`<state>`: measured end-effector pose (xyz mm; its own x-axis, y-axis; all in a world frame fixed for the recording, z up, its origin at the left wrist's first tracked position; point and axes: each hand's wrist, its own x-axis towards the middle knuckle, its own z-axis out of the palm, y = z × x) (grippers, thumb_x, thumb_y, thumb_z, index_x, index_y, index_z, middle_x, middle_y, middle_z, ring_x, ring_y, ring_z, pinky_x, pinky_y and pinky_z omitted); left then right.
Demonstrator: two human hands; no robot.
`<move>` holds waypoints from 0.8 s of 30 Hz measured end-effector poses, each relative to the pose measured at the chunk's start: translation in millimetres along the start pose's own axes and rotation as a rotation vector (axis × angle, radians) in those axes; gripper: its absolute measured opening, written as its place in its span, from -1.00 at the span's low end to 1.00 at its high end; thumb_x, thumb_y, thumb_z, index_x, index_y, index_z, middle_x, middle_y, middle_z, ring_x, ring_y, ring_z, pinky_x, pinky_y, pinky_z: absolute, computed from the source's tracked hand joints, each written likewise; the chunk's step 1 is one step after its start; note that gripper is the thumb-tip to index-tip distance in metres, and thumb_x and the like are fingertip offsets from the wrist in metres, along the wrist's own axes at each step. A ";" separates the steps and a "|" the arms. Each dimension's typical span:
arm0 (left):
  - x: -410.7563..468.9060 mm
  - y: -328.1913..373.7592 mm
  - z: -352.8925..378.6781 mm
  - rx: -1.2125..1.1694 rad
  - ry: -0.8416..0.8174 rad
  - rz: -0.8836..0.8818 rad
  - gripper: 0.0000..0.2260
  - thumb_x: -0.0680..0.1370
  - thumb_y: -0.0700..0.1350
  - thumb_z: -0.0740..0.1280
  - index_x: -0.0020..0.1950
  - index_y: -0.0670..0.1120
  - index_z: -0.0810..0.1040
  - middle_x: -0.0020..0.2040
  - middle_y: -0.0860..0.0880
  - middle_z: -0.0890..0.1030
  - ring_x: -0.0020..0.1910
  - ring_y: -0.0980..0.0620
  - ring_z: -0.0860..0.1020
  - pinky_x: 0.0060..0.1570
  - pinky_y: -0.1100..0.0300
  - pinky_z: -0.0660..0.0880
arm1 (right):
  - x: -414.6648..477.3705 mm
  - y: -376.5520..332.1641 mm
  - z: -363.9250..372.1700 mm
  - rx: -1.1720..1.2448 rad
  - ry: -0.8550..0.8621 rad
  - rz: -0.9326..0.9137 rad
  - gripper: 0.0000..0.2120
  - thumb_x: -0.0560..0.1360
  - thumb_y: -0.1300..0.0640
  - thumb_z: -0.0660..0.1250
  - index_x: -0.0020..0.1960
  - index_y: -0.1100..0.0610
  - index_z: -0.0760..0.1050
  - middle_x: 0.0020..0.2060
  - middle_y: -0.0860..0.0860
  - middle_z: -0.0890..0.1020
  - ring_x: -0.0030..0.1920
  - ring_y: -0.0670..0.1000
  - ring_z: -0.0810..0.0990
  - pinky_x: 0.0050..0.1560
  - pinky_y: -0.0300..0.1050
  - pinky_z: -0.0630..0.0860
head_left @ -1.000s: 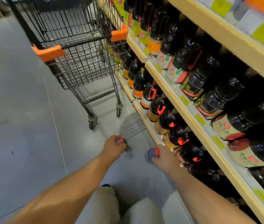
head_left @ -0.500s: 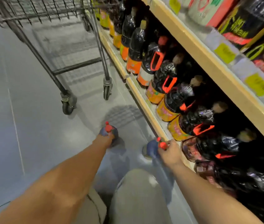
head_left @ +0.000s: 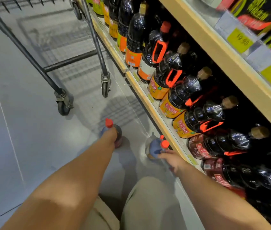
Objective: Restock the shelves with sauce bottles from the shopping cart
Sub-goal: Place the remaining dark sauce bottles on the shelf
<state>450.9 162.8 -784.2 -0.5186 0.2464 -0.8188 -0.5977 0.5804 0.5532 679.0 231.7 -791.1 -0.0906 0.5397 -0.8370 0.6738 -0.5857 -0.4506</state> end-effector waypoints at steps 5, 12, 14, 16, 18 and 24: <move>-65.2 54.2 1.2 0.227 -0.107 -0.013 -0.53 0.59 0.04 0.18 0.33 -0.30 0.43 0.19 -0.32 0.54 0.16 -0.22 0.52 0.14 0.00 0.48 | -30.1 -26.9 -3.6 0.221 0.048 -0.053 -0.73 0.44 0.29 0.36 0.13 0.28 0.49 -0.10 0.23 0.58 -0.37 -0.03 0.53 -0.46 -0.26 0.40; -238.9 160.9 -16.4 0.685 -0.331 0.343 -0.49 0.46 0.23 0.30 0.13 -0.19 0.59 0.15 -0.17 0.61 0.15 -0.16 0.55 0.13 0.13 0.46 | -180.3 -83.6 -50.1 0.377 0.152 -0.168 -0.73 0.44 0.20 0.44 -0.35 0.12 0.41 -0.47 -0.01 0.46 -0.36 -0.04 0.43 -0.39 -0.33 0.36; -293.6 194.4 -21.6 0.767 -0.333 0.465 -0.52 0.52 0.21 0.26 0.08 -0.20 0.61 0.12 -0.20 0.61 0.14 -0.14 0.55 0.10 0.10 0.44 | -231.7 -104.3 -67.6 0.423 0.199 -0.203 -0.67 0.45 0.21 0.43 -0.40 0.14 0.38 -0.58 -0.05 0.41 -0.44 -0.06 0.35 -0.53 -0.37 0.28; -345.1 226.2 -23.1 0.792 -0.373 0.552 -0.55 0.49 0.22 0.31 -0.03 -0.18 0.62 -0.03 -0.20 0.62 0.01 -0.11 0.58 0.01 0.10 0.45 | -281.7 -122.9 -86.5 0.467 0.258 -0.228 -0.66 0.43 0.23 0.45 -0.41 0.16 0.36 -0.63 -0.06 0.38 -0.48 -0.06 0.33 -0.55 -0.37 0.26; -396.4 253.9 -25.7 0.801 -0.416 0.635 -0.60 0.44 0.21 0.37 -0.27 -0.14 0.51 -0.29 -0.16 0.51 -0.24 -0.06 0.51 -0.21 0.11 0.35 | -330.8 -137.7 -107.2 0.530 0.304 -0.239 -0.66 0.38 0.18 0.50 -0.41 0.16 0.38 -0.66 -0.08 0.40 -0.57 -0.11 0.36 -0.52 -0.31 0.31; -535.0 315.4 -45.0 0.952 -0.535 0.885 -0.54 0.46 0.16 0.37 -0.41 -0.17 0.39 -0.40 -0.10 0.35 -0.35 -0.04 0.37 -0.29 0.09 0.22 | -478.0 -166.3 -159.3 0.550 0.478 -0.291 -0.71 0.39 0.10 0.51 -0.30 0.19 0.42 -0.45 0.11 0.42 -0.49 -0.05 0.42 -0.50 -0.26 0.34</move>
<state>512.2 179.1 -164.8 -0.0791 0.9383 -0.3367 0.5492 0.3229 0.7708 727.1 167.5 -266.6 0.2015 0.8462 -0.4933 0.2001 -0.5286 -0.8250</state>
